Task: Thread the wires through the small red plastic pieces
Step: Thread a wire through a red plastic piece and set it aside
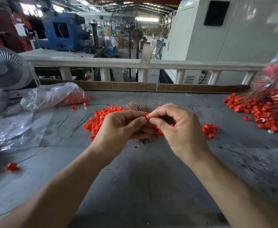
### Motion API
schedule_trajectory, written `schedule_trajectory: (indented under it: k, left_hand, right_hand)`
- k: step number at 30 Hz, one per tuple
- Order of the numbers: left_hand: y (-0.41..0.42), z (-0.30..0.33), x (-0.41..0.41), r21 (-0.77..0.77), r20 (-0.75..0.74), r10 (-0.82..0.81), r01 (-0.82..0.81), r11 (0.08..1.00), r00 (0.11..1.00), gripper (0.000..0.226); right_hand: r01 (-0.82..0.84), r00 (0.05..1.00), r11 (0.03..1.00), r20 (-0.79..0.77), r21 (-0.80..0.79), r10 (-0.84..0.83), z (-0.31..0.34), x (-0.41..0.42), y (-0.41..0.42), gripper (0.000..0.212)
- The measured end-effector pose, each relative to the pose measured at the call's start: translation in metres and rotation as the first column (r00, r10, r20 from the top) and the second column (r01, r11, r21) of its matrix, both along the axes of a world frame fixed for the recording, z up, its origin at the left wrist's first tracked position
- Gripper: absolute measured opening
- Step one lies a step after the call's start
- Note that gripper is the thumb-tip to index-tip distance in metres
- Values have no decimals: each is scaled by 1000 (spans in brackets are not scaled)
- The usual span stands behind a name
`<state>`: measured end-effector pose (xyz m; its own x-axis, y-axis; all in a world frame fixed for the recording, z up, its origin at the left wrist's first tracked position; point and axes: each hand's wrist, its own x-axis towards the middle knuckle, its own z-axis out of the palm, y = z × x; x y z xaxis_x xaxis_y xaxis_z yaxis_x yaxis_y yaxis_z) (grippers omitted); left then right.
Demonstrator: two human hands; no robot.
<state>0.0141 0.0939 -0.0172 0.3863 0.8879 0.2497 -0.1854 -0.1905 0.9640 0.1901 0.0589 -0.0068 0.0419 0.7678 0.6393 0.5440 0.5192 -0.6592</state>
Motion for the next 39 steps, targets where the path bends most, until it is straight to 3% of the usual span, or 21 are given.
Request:
schedule_trajectory:
  k: [11, 22, 28, 32, 39]
  left_hand:
    - [1, -3, 3, 135, -65, 87, -78, 988, 994, 19]
    - [0, -2, 1, 114, -66, 63, -55, 992, 996, 19]
    - [0, -4, 1, 26, -27, 29, -28, 999, 999, 18]
    - [2, -4, 1, -95, 22, -12, 14, 995, 1000, 28]
    - [0, -4, 1, -218, 33, -5, 13, 976, 999, 36]
  right_hand:
    - [-1, 999, 1000, 37, 5, 1, 3, -1, -3, 9]
    - [-12, 999, 1000, 45, 22, 11, 2, -1, -3, 9]
    - [-17, 999, 1000, 46, 4, 16, 1, 0, -3, 11]
    - [14, 984, 998, 174, 69, -26, -1, -1, -3, 13]
    - [219, 870, 947, 392, 235, -298, -7, -17, -3, 11]
